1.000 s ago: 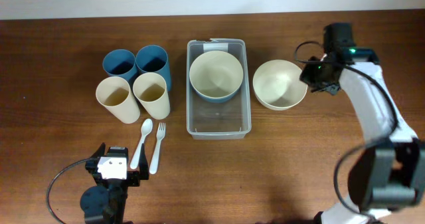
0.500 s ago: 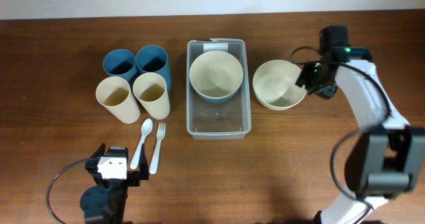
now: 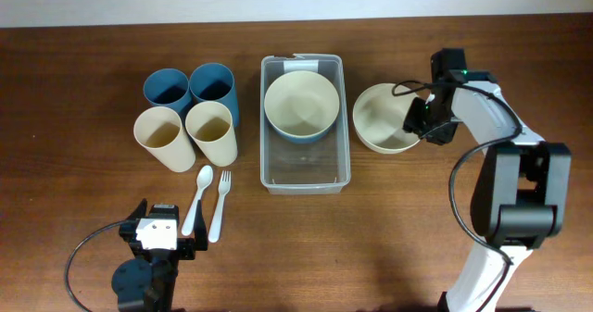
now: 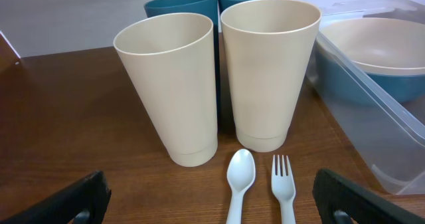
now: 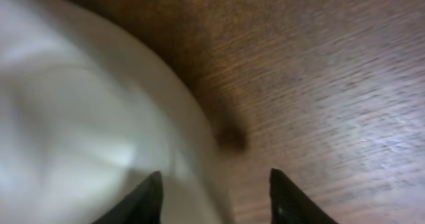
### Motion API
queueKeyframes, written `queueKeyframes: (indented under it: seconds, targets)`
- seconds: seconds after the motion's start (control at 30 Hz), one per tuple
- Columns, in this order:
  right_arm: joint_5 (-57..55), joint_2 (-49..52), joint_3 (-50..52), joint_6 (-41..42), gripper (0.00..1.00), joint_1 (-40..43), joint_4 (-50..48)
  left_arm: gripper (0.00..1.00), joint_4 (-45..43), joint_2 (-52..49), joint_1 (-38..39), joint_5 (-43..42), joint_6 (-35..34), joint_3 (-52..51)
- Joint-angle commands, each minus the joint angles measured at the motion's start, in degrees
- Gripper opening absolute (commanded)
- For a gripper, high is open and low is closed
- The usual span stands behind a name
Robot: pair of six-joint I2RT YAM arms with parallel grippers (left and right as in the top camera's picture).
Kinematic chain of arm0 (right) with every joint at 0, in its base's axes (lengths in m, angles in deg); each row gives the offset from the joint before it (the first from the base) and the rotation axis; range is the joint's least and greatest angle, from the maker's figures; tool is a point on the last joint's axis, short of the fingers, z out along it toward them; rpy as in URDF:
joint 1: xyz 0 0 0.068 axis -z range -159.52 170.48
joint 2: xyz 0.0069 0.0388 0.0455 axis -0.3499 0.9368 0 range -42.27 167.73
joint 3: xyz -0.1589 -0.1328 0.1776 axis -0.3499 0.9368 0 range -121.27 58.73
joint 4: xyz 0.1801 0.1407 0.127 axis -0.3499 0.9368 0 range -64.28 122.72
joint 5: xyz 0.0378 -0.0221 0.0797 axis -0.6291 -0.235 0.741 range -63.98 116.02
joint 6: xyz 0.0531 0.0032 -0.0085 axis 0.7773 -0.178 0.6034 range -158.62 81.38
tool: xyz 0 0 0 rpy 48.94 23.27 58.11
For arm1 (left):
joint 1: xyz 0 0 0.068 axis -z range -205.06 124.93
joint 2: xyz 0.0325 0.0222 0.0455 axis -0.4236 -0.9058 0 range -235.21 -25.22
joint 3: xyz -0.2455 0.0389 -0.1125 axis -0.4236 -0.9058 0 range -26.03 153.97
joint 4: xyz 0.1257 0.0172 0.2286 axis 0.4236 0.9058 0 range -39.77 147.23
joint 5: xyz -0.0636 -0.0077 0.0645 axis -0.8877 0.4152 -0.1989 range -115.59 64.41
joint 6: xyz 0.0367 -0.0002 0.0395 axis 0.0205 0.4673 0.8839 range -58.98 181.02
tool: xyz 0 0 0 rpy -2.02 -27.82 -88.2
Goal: Pack container
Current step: 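Lower the right gripper onto the cream bowl rim and grasp it, then lift the cream bowl and stack it into the container bowls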
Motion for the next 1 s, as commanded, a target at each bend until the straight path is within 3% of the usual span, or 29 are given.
queueKeyframes:
  seconds: [0.0, 0.13, 0.4, 0.73, 0.97]
  targets:
    - [1.05, 3.54, 0.02, -0.39, 0.41, -0.31, -0.04, 1.00, -0.09, 0.46, 0.22, -0.61, 0.74, -0.33]
    - [1.57, 4.22, 0.15, -0.39, 0.20, -0.33, -0.55, 0.99, -0.09, 0.46, 0.22, -0.61, 0.72, -0.33]
    - [1.57, 4.09, 0.13, -0.39, 0.05, -0.24, -0.57, 1.00, -0.09, 0.46, 0.22, -0.61, 0.74, -0.33]
    - [0.90, -2.12, 0.04, -0.39, 0.04, -0.24, 0.87, 1.00, -0.09, 0.46, 0.22, -0.61, 0.74, -0.33]
    - [-5.38, -10.12, 0.04, 1.57, 0.04, -0.24, 2.45, 1.00, -0.09, 0.46, 0.22, -0.61, 0.74, -0.33]
